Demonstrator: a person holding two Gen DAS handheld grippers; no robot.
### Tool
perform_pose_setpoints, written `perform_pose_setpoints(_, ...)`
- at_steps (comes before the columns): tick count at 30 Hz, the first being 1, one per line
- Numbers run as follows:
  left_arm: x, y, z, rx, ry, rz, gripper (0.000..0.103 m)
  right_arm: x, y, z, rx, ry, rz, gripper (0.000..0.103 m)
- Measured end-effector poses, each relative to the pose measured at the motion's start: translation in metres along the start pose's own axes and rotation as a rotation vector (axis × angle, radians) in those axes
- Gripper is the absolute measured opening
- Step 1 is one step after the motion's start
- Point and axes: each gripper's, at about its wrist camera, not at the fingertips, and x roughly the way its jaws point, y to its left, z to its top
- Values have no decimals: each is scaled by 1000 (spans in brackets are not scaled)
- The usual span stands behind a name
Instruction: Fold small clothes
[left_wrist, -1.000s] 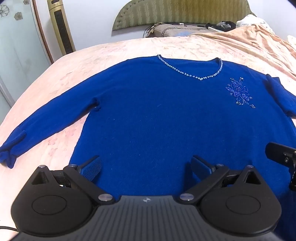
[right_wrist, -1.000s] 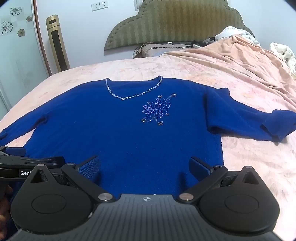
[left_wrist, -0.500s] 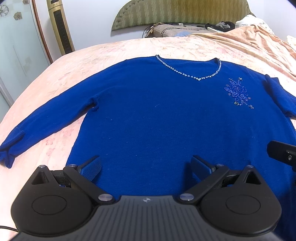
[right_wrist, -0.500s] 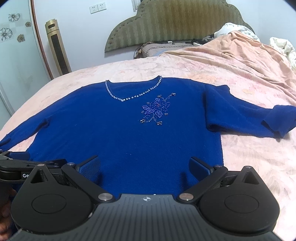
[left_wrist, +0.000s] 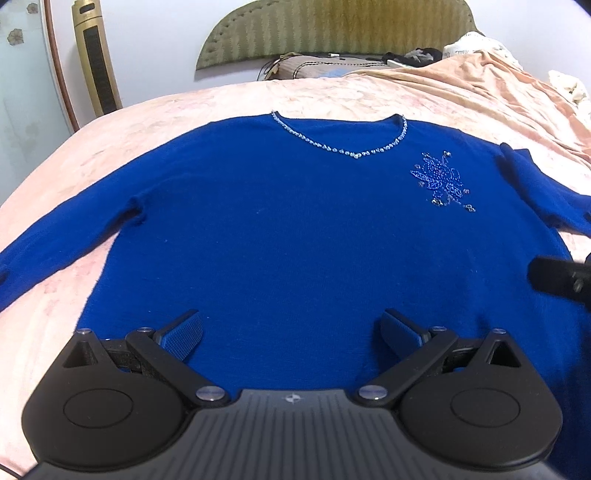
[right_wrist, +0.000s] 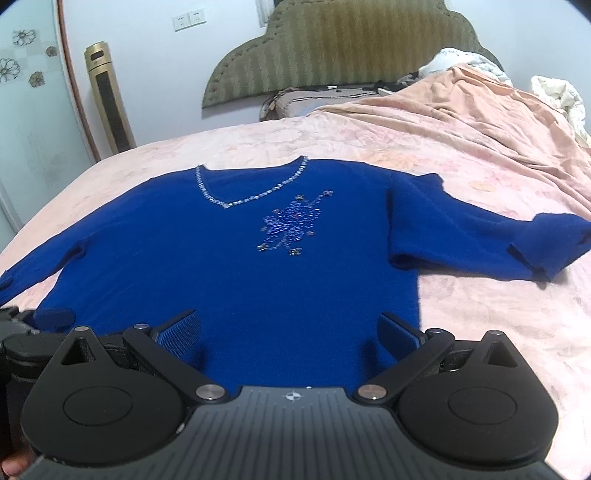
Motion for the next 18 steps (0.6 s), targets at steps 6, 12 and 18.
perform_pose_setpoints(6,0,1,0,-26,29,-31,103,3,-4,1,10,6,9,103)
perform_pose_setpoints(12,1,2,-1,-18,33,-24,103,7,0,1,-11,14,15,103)
perform_pose_setpoints(18,2,1,-2,-9,31,-15,103,7,-4,3,-31,-4,-16,103)
